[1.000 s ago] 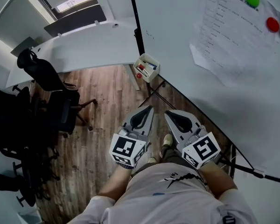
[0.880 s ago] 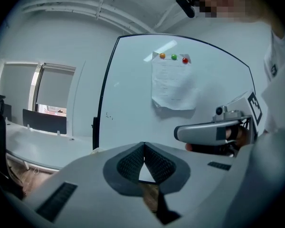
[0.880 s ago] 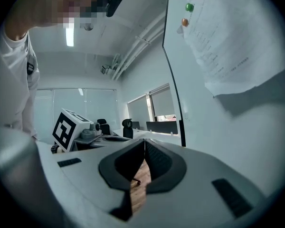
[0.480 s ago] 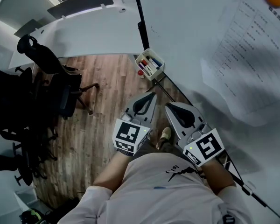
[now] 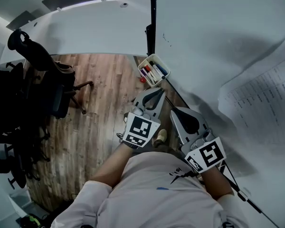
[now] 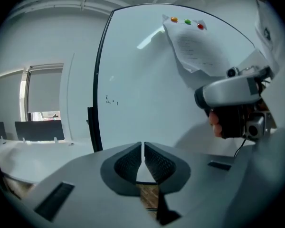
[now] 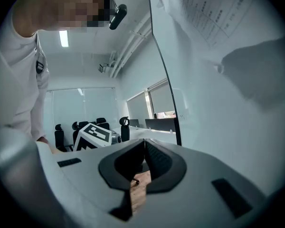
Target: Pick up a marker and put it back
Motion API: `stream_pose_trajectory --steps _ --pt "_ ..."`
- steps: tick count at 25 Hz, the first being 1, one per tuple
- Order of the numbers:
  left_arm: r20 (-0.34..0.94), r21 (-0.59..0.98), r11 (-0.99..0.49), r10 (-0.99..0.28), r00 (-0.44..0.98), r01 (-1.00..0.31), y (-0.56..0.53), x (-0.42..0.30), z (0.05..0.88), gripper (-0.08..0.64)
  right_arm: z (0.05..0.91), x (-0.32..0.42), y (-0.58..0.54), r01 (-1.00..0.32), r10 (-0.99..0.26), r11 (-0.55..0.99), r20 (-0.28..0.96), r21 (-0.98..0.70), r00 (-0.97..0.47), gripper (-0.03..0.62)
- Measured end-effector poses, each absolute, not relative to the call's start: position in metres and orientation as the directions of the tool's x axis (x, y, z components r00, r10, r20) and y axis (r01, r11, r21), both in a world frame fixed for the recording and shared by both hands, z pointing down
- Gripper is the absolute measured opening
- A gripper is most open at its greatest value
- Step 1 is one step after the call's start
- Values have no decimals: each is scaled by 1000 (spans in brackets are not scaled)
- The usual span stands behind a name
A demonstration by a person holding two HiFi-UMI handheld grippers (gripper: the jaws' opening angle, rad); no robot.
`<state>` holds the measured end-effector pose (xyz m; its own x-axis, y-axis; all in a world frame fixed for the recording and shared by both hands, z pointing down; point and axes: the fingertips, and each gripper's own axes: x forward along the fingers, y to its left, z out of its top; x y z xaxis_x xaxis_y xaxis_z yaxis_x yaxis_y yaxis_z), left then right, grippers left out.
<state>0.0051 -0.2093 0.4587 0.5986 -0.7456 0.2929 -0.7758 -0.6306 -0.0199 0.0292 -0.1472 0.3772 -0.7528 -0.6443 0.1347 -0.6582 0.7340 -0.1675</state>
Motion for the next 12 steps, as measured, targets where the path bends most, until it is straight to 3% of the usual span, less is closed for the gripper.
stream_pose_trajectory --steps 5,8,12 --pt "361 -147 -664 -726 586 -733 -243 5 496 14 382 25 -173 -691 -671 702 164 -171 -723 14" --pt "415 -243 -691 -709 571 -681 -262 12 522 94 389 28 -187 -712 -687 680 188 -177 -702 14" --pt "460 -349 -707 -701 545 -615 -277 19 543 126 395 33 -199 -742 -710 646 217 -180 -670 14"
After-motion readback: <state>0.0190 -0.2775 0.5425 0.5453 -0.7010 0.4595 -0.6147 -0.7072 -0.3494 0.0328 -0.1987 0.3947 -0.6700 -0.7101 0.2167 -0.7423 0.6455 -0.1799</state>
